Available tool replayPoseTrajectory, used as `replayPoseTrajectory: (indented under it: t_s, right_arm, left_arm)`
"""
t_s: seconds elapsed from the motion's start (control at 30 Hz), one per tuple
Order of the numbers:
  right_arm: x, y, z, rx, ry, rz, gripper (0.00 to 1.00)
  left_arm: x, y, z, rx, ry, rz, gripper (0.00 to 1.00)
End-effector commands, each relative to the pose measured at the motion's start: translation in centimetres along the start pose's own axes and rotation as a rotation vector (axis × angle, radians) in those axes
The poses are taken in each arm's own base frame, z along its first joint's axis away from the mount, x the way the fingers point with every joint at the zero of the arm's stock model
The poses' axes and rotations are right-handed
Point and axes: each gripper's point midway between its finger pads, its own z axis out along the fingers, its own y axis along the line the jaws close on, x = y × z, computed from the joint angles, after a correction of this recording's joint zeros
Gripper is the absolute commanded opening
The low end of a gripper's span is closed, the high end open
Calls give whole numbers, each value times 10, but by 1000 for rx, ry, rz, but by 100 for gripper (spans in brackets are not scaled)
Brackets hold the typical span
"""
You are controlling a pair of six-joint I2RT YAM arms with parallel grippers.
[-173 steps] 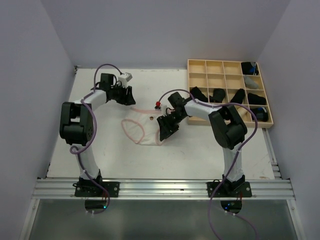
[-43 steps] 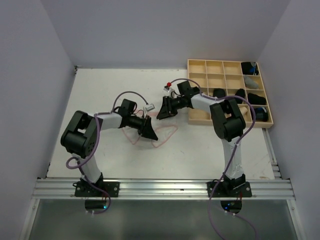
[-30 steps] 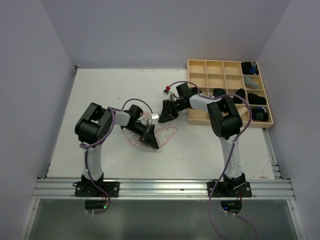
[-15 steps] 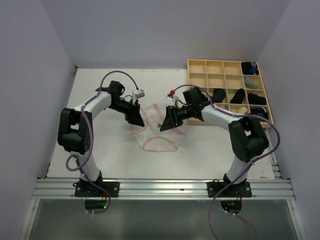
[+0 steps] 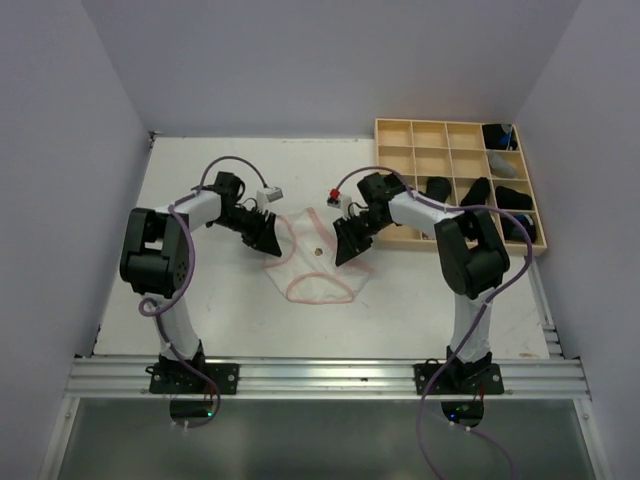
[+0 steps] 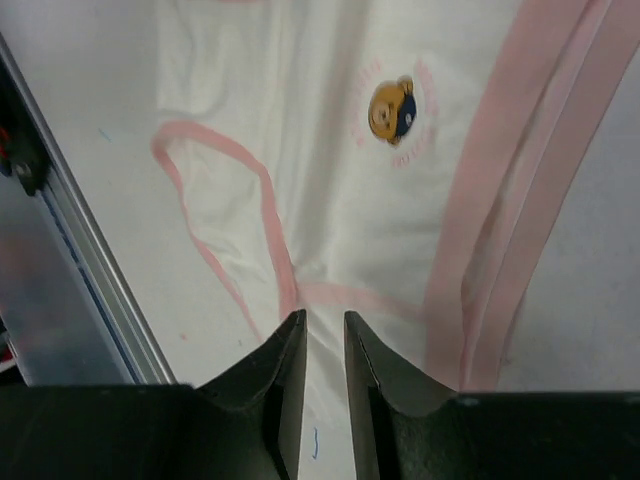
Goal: Roll the underwear
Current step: Fold the underwear
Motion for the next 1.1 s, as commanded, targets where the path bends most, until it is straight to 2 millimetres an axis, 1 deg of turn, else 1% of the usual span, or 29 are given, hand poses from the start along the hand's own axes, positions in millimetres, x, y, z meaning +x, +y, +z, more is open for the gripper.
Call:
replayPoseTrajectory:
  t_s: [0.0,0.1,0.13,0.17,0.2,0.23,0.27,0.3,0.33,0.37,0.4,0.43,0.47,0.5,0.53,0.57,0.6,0.63,0.67,0.7,0.73,0.77,0.8,0.87,0.9,0.97,1.0,1.03,1.07]
  right_arm:
    - [32,-12,2,59,94,-66,25]
    - [52,-21,11,92,143,-48,22]
    - [59,-21,16,88,164,-29,21]
    - [62,-19,19,77,172,-13,20]
    - [66,-14,23,59,184,-4,19]
    - [68,-8,26,45,190,10,18]
    - [70,5,33,22,204,-7,18]
    - [68,15,39,-6,197,-25,18]
    - [67,24,44,-23,196,-29,18]
    - [66,40,54,-50,202,-52,19]
    - [55,55,60,-96,171,-47,20]
    - [51,68,66,-133,165,-51,27]
    - [45,74,69,-163,154,-42,31]
    - [26,89,68,-219,113,-25,33]
    - [17,94,66,-233,90,-26,34]
    - [0,102,58,-239,56,-57,34]
    - [-8,100,52,-229,35,-66,34]
    - [-16,99,44,-227,14,-66,34]
    - [-28,100,34,-222,-25,-77,34]
    - [-35,96,27,-209,-46,-58,34]
    - [-43,82,17,-174,-80,-29,34]
    - [-52,76,12,-171,-107,-6,34]
    - [-58,61,6,-138,-132,20,34]
    - [-65,49,5,-115,-146,49,32]
    - [-62,40,11,-111,-131,84,31]
    - [-64,33,17,-109,-134,119,29]
    - [-63,29,22,-113,-129,139,28]
    - [-65,26,25,-117,-144,137,28]
    - [-66,26,27,-121,-149,159,28]
  left_arm:
    - [14,14,12,-29,23,-86,45]
    - [31,28,20,-62,75,-138,45]
    - [40,33,21,-81,105,-161,44]
    - [43,37,22,-92,115,-168,44]
    - [46,41,21,-111,126,-175,43]
    - [49,49,17,-150,138,-178,43]
    - [49,53,14,-167,138,-177,43]
    - [48,57,11,-179,134,-168,43]
    - [42,66,3,-203,118,-164,43]
    - [37,71,-2,-217,105,-153,43]
    - [32,75,-7,-223,97,-128,44]
    - [16,74,-14,-200,63,-99,45]
    - [7,70,-16,-175,47,-75,47]
    - [-10,60,-22,-122,17,-14,49]
    - [-20,52,-27,-102,0,24,50]
    - [-26,49,-30,-92,-8,67,50]
    - [-36,39,-38,-78,-28,95,50]
    - [-39,34,-42,-73,-33,118,50]
    - [-39,31,-45,-73,-35,132,50]
    - [-38,23,-48,-66,-41,133,49]
    - [-36,18,-48,-59,-41,129,49]
    - [-27,12,-46,-37,-36,102,49]
    - [-26,7,-47,-34,-44,99,49]
    - [-14,5,-43,-35,-37,39,48]
    - [-4,8,-39,-47,-31,21,48]
    - [7,13,-34,-69,-19,-41,48]
    - [12,17,-32,-81,-24,-57,48]
    - [14,18,-32,-83,-35,-85,48]
    - [20,20,-32,-83,-40,-112,48]
